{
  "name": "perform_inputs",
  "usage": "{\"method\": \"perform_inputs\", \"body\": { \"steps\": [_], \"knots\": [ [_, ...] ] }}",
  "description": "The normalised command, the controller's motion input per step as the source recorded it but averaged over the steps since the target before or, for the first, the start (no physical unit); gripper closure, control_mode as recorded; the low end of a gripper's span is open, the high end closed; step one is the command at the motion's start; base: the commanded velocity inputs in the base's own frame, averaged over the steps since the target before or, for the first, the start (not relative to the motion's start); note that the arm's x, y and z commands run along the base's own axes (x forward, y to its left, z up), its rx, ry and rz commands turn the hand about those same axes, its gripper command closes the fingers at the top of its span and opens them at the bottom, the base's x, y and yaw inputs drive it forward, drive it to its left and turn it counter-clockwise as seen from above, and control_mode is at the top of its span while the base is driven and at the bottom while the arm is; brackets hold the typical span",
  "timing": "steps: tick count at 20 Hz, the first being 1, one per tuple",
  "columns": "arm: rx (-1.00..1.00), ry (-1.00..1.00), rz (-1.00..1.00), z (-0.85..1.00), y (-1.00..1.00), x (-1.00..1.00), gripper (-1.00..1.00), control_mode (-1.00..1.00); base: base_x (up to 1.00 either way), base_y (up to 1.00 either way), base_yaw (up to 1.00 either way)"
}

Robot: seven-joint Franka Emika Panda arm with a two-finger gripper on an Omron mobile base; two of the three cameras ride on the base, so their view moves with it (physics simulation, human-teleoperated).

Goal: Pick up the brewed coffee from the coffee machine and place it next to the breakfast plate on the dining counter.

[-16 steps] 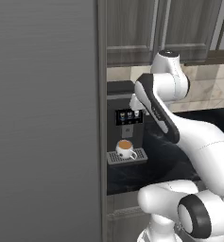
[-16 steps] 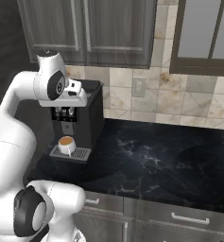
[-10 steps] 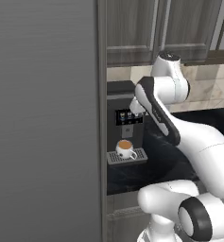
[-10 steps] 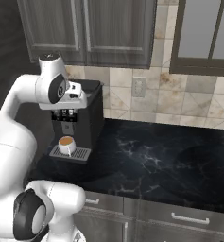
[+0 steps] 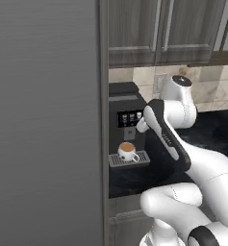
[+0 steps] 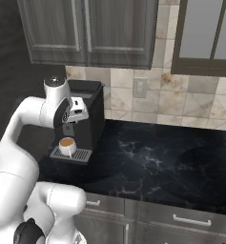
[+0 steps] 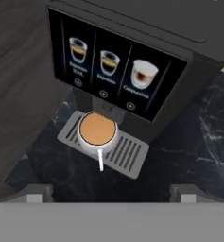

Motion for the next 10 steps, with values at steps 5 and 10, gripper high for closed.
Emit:
{"method": "perform_inputs", "body": {
  "steps": [5,10],
  "knots": [
    [0.0,-0.12,0.08,-0.45,0.0,-0.13,-1.0,-1.0,0.0,0.0,0.0],
    [0.0,0.0,0.0,-0.45,0.0,0.0,-1.0,-1.0,0.0,0.0,0.0]
  ]
}}
